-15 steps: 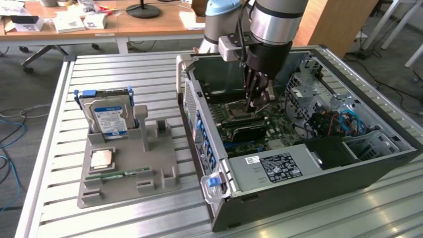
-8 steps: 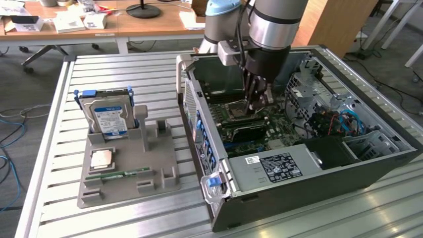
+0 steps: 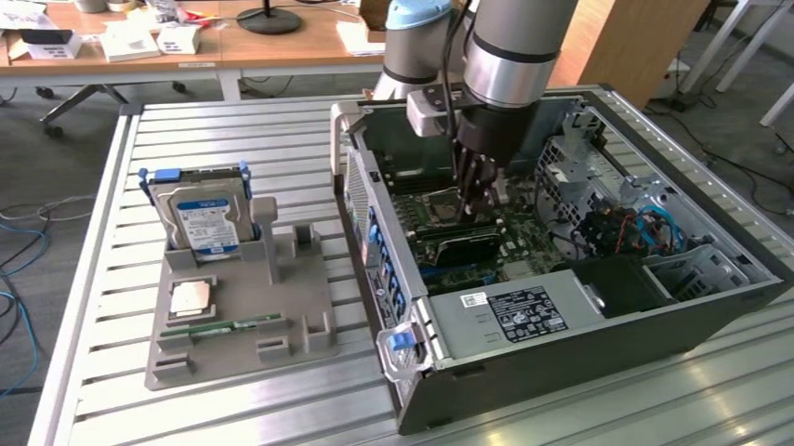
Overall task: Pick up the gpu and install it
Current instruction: 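Press down on the gpu until it lock into place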
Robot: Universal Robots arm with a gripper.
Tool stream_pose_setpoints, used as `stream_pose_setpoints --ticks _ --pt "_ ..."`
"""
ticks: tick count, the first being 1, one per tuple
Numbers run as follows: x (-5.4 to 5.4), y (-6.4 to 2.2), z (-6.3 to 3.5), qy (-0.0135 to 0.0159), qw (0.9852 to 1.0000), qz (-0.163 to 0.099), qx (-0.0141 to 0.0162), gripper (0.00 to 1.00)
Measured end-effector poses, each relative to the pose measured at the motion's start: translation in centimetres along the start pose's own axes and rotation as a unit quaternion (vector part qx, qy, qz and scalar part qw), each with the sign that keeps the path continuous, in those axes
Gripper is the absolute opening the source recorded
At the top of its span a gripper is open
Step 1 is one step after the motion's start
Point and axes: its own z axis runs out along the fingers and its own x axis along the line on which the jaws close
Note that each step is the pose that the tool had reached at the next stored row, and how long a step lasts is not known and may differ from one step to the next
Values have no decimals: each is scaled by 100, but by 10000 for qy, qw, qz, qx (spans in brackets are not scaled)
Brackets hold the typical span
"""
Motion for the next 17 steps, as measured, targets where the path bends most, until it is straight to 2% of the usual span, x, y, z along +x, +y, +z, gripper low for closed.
stream_pose_setpoints --ticks 10,17 --pt "0 6 175 1 10000 0 0 11" --pt "-30 25 179 1 10000 0 0 11"
